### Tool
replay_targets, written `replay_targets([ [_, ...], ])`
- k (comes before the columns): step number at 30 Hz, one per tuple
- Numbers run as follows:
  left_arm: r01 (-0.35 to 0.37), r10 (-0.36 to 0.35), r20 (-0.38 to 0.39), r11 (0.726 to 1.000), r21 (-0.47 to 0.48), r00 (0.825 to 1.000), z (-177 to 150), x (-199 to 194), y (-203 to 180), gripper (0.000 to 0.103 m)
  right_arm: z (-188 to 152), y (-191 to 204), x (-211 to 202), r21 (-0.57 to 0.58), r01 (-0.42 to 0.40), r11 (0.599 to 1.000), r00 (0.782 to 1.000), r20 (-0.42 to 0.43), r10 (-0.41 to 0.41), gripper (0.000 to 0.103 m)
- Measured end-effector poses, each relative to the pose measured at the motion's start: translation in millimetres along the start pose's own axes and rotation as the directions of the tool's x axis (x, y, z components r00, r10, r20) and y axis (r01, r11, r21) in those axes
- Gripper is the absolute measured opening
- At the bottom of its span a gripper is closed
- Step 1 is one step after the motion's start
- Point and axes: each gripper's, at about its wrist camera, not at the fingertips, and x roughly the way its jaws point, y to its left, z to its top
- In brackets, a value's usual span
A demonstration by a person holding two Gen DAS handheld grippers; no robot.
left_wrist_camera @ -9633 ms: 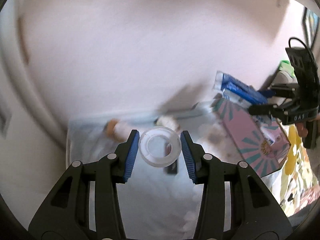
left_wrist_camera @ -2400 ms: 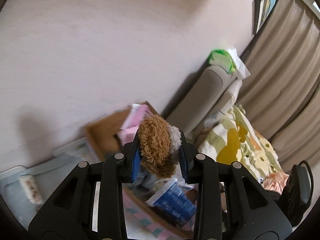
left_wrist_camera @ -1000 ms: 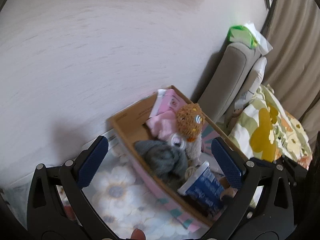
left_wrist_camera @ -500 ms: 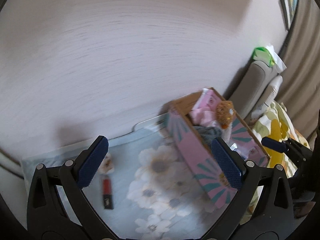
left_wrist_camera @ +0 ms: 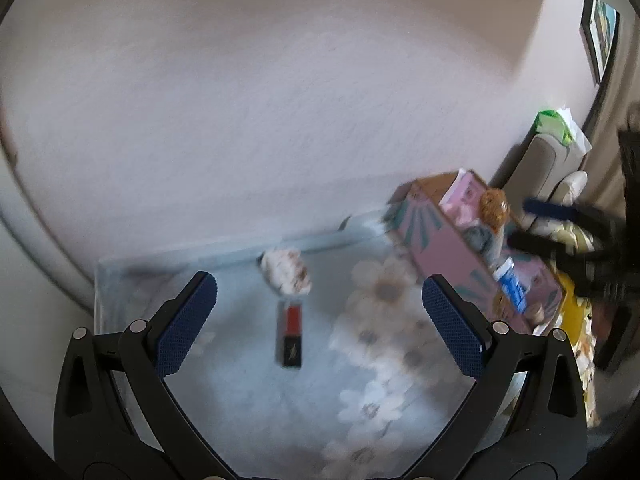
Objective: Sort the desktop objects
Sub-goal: 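Withdraw both tools from the cardboard box back over the tray, then grasp the red-and-black lipstick with left gripper while right gripper grasps the white spotted pouch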
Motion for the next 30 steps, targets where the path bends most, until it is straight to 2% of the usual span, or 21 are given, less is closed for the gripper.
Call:
replay_targets([
  [5,0.017,-0.019,-0.049,0.999,-0.031,0.999,-37.8,9.5,10.5,0.101,10.0,13.2,31.9,-0.032,-0.069,0.997,0.996,-0.060,0.067,0.075],
  [10,0.026,-0.027,-0.052,0.999,-0.033,0.998,-59.6,30.2,4.0,0.100,15.3,27.7,77.6,-0.035,-0.146,0.989,0.981,-0.133,0.140,0.075],
  [13,0.036,-0.038,-0.044,0.998,-0.052,0.998,-64.4,56.3,3.6,0.090,16.3,38.9,113.1,-0.063,-0.182,0.981,0.969,-0.178,0.168,0.075],
  [15,0.040,-0.044,-0.054,0.997,-0.067,0.998,-68.0,80.7,6.1,0.078,13.7,47.2,144.3,-0.089,-0.204,0.975,0.961,-0.207,0.183,0.075],
  [17,0.020,-0.027,-0.075,0.996,-0.082,0.997,-73.4,108.9,11.6,0.071,10.4,53.2,174.9,-0.099,-0.220,0.970,0.952,-0.238,0.192,0.075],
  [21,0.004,-0.012,-0.088,0.995,-0.099,0.996,-81.2,135.5,18.3,0.068,10.7,60.6,209.7,-0.078,-0.280,0.957,0.929,-0.273,0.250,0.072],
  [23,-0.014,0.006,-0.094,0.996,-0.085,0.996,-84.1,143.9,18.2,0.068,10.4,65.3,222.9,-0.088,-0.278,0.957,0.927,-0.286,0.243,0.072],
  [26,-0.021,0.013,-0.110,0.998,-0.065,0.994,-85.3,154.1,16.0,0.058,8.8,65.4,237.6,-0.067,-0.274,0.959,0.921,-0.305,0.242,0.067],
  [28,-0.018,0.011,-0.112,0.998,-0.060,0.994,-84.4,157.5,14.7,0.055,8.6,64.2,244.4,-0.047,-0.272,0.961,0.918,-0.311,0.245,0.064],
  [29,-0.018,0.012,-0.110,0.998,-0.056,0.994,-84.2,158.9,14.1,0.054,9.0,64.1,246.0,-0.046,-0.268,0.962,0.919,-0.311,0.241,0.062],
  [30,-0.022,0.016,-0.106,0.999,-0.050,0.994,-84.2,159.7,13.2,0.049,8.9,64.2,248.0,-0.047,-0.265,0.963,0.920,-0.312,0.238,0.056],
])
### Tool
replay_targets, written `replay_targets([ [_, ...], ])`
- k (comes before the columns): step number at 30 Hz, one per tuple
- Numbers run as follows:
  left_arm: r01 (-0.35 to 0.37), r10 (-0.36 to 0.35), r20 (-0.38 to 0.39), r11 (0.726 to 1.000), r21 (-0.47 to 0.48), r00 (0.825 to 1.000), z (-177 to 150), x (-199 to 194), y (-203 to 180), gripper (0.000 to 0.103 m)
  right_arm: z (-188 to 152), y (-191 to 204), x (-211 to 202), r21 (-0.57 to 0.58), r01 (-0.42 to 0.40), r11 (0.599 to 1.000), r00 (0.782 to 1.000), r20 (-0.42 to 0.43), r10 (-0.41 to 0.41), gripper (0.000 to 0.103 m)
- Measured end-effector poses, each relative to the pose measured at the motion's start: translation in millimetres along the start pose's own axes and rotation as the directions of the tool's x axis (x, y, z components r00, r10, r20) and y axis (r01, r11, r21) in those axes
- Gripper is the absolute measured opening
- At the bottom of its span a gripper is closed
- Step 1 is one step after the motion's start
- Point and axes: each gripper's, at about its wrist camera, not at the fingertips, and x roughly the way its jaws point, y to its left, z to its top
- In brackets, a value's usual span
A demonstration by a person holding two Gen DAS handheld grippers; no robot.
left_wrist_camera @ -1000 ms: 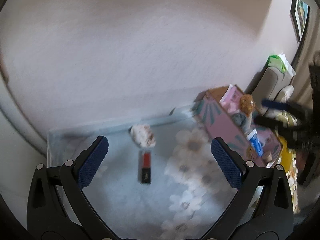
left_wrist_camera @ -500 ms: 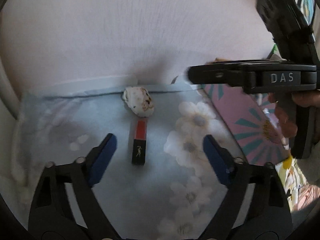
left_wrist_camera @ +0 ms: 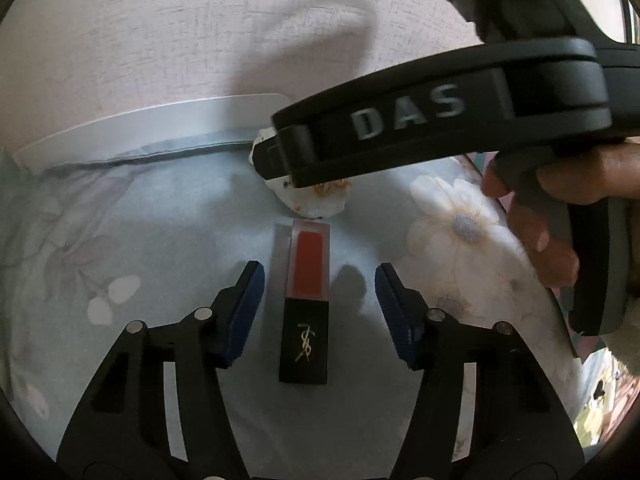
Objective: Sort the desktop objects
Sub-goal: 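Grasp the red-and-black lipstick with left gripper while right gripper grasps the white spotted pouch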
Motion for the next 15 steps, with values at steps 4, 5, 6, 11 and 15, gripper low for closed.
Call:
replay_targets([
  [4,-0.022,0.022,0.009,0.999,0.032,1.000,-0.3,2.3,-3.6,0.023,0.9,-2.8,7.8,0.004,0.009,1.000,1.000,-0.009,-0.009,0.037],
  [5,-0.027,0.027,0.009,0.999,0.036,1.000,-0.4,2.5,-3.7,0.019,0.6,-3.9,6.8,0.009,0.009,1.000,1.000,-0.001,-0.009,0.034],
  [6,-0.023,0.023,0.011,0.999,0.037,1.000,-0.5,2.1,-3.7,0.019,0.3,-4.4,5.8,0.012,0.011,1.000,1.000,0.006,-0.011,0.031],
  [11,-0.020,0.019,0.021,0.999,0.050,1.000,0.8,-4.0,-9.0,0.018,0.6,-2.7,0.3,0.007,0.023,1.000,0.999,0.027,-0.023,0.025],
  [15,-0.012,0.011,0.012,0.999,0.044,1.000,5.6,-11.7,-14.9,0.018,2.5,-1.3,-7.6,0.010,0.027,1.000,0.999,0.040,-0.028,0.025],
])
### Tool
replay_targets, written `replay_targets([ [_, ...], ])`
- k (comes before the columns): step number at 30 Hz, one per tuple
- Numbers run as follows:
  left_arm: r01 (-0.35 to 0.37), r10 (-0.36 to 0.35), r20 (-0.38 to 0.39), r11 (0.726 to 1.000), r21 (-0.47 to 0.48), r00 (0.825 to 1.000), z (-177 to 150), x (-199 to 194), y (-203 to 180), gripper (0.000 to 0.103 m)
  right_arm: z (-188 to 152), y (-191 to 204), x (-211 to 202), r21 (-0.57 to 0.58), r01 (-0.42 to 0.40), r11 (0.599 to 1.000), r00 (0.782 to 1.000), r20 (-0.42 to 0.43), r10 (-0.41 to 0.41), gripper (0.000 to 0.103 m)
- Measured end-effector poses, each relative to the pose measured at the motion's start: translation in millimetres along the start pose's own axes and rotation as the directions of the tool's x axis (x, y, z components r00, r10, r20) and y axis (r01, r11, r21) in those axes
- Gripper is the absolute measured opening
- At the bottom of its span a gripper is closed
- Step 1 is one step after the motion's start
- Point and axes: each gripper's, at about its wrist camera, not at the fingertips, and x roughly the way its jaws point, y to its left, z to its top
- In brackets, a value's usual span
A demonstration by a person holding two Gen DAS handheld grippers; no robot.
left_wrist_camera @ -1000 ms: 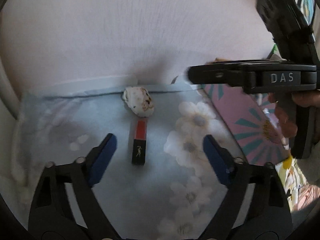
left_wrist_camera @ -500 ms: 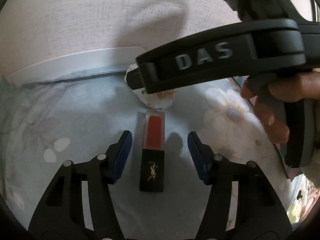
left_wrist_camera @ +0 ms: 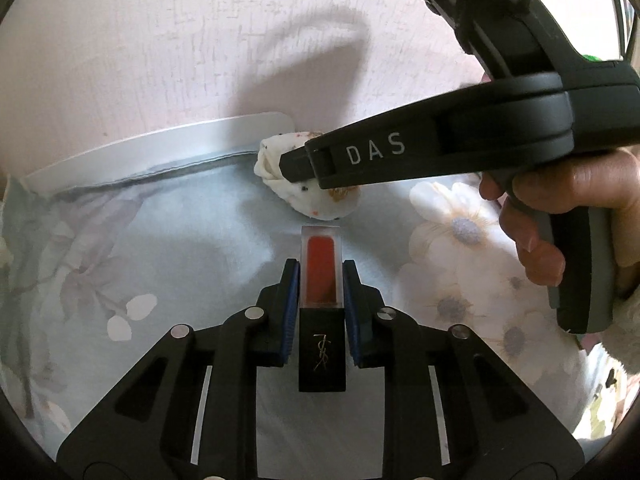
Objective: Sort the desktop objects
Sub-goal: 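Grasp the red-and-black lipstick with left gripper while right gripper grasps the white spotted pouch, then carry lipstick and white pouch into the cardboard box and release both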
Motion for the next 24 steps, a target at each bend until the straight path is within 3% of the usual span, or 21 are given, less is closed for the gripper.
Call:
replay_targets([
  [13,0.032,-0.035,-0.036,0.997,-0.064,0.999,26.9,-49.7,-2.2,0.018,-4.4,11.4,-66.8,0.074,-0.005,0.997,0.999,0.041,0.002,0.025],
  [24,0.079,-0.080,-0.025,0.996,-0.038,0.996,44.1,-94.8,7.4,0.018,-27.6,5.2,-133.7,0.124,0.048,0.991,0.993,0.097,-0.061,0.025],
])
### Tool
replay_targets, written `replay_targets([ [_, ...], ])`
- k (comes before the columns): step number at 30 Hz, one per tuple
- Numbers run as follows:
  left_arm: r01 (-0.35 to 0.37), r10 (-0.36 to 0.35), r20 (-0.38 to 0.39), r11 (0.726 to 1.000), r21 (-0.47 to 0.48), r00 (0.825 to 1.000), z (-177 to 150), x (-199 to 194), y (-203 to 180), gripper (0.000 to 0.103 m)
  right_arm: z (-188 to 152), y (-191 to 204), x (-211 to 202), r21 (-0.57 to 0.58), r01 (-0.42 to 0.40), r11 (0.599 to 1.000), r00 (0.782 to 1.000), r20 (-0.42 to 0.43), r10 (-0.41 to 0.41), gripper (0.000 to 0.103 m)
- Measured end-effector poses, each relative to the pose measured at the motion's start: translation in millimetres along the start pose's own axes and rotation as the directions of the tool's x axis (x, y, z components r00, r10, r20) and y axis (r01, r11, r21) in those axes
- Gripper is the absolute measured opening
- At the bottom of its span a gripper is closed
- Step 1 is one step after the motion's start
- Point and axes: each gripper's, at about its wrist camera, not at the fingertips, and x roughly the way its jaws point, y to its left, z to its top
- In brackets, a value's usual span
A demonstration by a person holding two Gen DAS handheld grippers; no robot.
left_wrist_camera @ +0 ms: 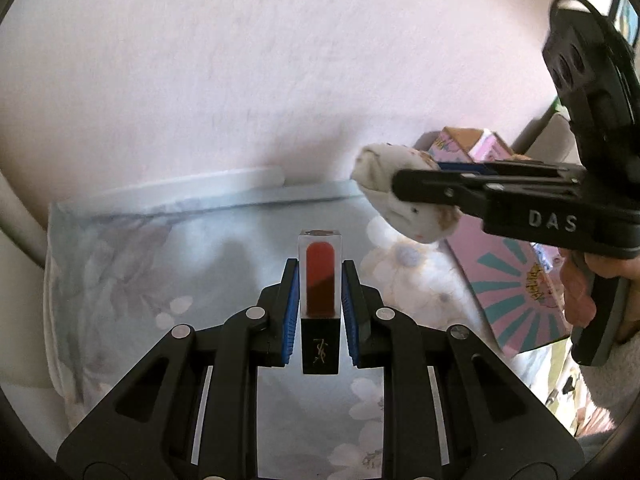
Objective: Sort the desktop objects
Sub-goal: 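Carry lipstick and white pouch into the cardboard box and release both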
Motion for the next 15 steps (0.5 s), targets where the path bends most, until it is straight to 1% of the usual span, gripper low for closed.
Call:
replay_targets([
  [3,0.006,-0.007,0.007,0.999,0.046,1.000,11.9,-8.8,-10.8,0.018,-3.6,-7.3,-17.8,0.021,0.016,1.000,1.000,0.023,-0.016,0.025],
  [7,0.022,-0.024,0.014,0.996,0.085,1.000,29.2,-9.9,-21.8,0.018,-8.7,-19.8,-42.9,0.062,0.033,0.997,0.997,0.061,-0.037,0.025],
  [13,0.063,-0.069,0.031,0.984,0.165,0.997,61.1,-18.1,-57.0,0.018,-21.7,-43.5,-85.2,0.115,0.076,0.990,0.990,0.111,-0.089,0.025],
  [15,0.088,-0.095,0.028,0.978,0.188,0.995,72.6,-16.5,-69.4,0.018,-29.0,-55.2,-101.2,0.137,0.098,0.986,0.986,0.124,-0.115,0.025],
])
